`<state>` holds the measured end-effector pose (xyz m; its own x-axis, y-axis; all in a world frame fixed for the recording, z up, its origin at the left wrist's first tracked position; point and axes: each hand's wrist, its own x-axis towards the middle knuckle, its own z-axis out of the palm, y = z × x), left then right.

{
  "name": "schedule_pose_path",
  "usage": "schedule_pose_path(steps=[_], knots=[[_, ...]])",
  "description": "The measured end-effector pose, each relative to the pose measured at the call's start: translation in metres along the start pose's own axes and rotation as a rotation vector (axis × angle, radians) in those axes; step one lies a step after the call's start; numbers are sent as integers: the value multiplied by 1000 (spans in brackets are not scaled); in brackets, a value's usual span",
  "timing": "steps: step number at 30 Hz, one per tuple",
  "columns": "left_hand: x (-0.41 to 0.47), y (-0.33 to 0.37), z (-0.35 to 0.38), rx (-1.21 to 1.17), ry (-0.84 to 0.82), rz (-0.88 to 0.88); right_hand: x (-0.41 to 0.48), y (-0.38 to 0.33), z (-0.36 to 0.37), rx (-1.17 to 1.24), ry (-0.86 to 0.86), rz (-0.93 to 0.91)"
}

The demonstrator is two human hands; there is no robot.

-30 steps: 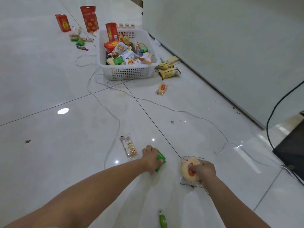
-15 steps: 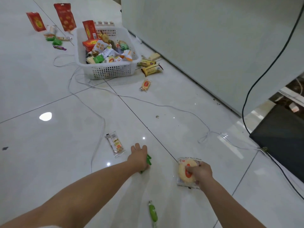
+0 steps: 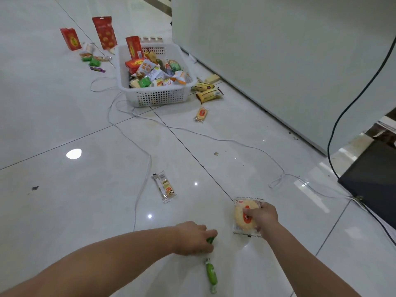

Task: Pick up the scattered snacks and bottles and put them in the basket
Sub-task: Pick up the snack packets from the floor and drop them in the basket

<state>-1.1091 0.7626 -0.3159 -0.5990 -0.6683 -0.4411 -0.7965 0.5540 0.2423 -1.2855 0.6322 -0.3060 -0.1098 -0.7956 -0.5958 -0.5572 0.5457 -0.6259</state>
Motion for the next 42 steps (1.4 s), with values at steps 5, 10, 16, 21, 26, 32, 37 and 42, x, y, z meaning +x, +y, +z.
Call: schedule_pose_path(steps=[5, 10, 16, 21, 26, 32, 37, 42], knots=[[4, 2, 17, -38, -29, 0, 2, 3, -3, 16, 5, -9], [5, 9, 23, -86, -13, -35, 3, 7, -7, 27, 0, -6], [14, 15, 24, 83, 93, 95, 7, 7, -16, 2, 25, -13], [13, 18, 38, 305, -14, 87, 7, 9, -18, 9, 24, 0], [19, 20, 28, 176, -13, -25, 7, 10, -14, 53, 8, 26], [2, -10, 22, -135, 131, -435, 7, 4, 3, 42, -24, 41], [-43, -51, 29, -254, 78, -651, 5, -7, 35, 20, -73, 40], [-56, -72, 20, -525, 447, -936, 4, -20, 69, -6, -124, -2]])
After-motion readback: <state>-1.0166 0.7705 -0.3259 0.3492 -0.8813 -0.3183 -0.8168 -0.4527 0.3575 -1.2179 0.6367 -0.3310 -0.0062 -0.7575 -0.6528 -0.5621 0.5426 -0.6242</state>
